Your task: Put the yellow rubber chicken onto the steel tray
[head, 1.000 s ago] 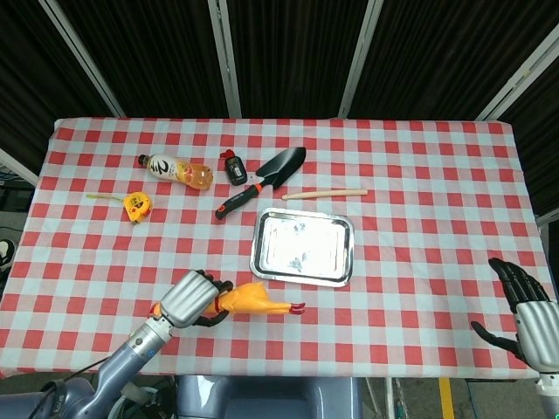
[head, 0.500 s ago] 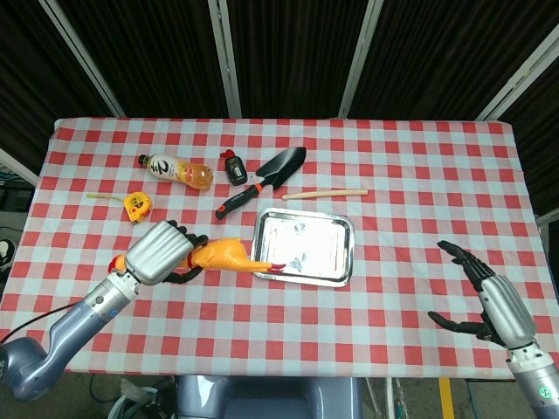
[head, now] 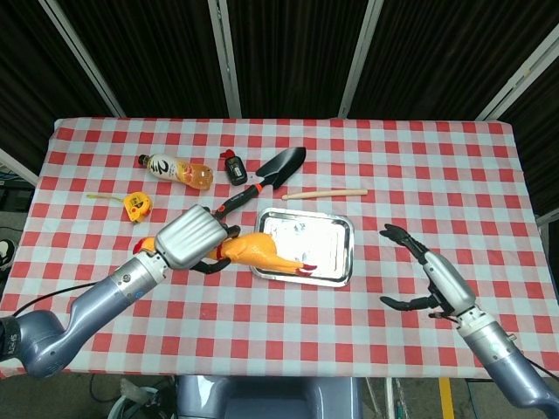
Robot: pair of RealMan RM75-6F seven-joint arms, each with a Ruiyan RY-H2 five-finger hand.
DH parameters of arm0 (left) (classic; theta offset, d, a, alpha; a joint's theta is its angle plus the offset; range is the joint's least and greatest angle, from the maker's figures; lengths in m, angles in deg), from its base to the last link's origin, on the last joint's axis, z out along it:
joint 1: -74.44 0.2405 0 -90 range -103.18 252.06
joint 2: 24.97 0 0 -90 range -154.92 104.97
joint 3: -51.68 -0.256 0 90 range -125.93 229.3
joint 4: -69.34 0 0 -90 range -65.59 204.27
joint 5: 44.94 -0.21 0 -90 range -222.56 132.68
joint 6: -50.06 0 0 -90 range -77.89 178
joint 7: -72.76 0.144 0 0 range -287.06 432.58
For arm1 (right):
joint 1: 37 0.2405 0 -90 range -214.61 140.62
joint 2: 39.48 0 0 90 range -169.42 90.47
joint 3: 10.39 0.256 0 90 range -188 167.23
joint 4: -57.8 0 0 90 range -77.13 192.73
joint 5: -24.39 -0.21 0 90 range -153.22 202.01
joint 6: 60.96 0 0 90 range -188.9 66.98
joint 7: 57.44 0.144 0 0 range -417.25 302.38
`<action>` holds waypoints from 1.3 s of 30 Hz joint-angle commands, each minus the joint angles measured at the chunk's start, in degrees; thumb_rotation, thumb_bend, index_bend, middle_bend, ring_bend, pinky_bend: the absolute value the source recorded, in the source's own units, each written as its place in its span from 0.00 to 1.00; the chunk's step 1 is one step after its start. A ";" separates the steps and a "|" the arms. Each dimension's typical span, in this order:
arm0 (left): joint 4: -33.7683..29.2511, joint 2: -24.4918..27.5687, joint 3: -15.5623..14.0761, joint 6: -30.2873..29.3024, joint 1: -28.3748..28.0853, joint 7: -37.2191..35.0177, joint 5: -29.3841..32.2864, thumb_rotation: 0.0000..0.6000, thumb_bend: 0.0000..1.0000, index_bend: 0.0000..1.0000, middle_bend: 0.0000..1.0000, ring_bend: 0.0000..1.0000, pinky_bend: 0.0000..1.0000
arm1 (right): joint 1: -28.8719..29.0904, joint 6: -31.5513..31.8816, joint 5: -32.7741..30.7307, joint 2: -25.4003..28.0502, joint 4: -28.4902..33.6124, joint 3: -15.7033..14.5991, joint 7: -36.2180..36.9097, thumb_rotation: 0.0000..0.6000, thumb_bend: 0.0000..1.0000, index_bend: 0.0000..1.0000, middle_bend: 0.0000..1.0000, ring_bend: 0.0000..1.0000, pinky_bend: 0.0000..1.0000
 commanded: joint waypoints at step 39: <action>-2.78 -9.05 -5.04 -8.36 -28.70 23.09 40.26 1.00 0.64 0.61 0.69 0.62 0.63 | 10.09 -7.70 -29.27 -11.92 2.15 5.61 -29.22 1.00 0.20 0.11 0.18 0.15 0.14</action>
